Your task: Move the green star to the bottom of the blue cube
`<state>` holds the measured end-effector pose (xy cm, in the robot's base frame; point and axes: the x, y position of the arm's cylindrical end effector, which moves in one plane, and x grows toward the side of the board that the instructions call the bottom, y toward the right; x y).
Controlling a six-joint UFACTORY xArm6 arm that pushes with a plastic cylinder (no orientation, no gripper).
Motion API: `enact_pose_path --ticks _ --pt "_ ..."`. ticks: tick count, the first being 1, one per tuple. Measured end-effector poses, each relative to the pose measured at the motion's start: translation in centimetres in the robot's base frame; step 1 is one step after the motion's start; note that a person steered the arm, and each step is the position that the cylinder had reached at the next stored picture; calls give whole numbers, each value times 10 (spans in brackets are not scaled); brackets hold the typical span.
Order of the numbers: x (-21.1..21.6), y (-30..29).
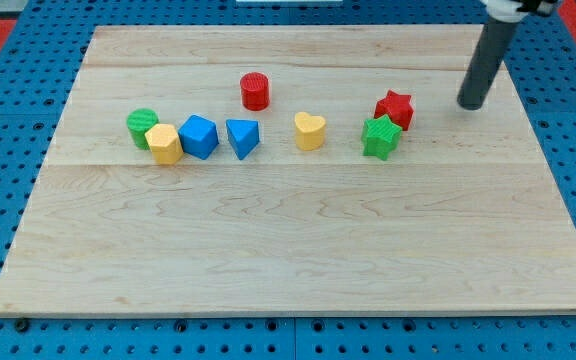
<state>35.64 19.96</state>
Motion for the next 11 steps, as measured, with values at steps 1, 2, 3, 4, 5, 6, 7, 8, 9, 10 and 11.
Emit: enact_pose_path --ticks 1,2,3,4,5,6,7,8,9,10,11 --pt "25 -50" --pt "33 -72" --pt "-5 -133" --pt "-16 -133" --pt "-19 -73" --pt "5 -86" --pt "58 -106" --pt "83 -159" --pt "86 -258" --pt "88 -300" --pt "88 -334"
